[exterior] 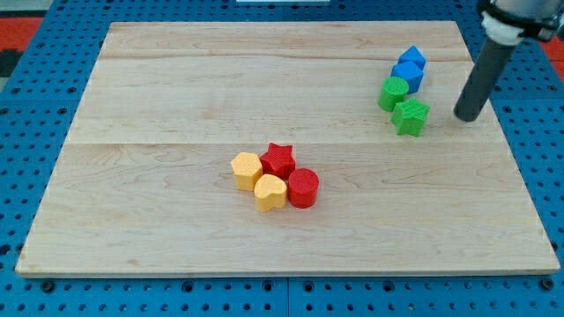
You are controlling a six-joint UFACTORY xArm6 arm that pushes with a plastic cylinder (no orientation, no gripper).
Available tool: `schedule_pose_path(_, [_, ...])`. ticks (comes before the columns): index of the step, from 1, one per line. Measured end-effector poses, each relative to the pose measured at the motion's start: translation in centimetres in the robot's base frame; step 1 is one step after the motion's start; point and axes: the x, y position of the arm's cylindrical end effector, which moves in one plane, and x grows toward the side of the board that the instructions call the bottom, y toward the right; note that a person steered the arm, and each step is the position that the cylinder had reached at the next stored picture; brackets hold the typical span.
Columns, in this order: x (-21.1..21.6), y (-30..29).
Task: Move your arm close to the right side of the green star
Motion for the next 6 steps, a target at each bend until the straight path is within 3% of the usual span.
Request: schedule_pose_path(6, [-2.1,-1.2])
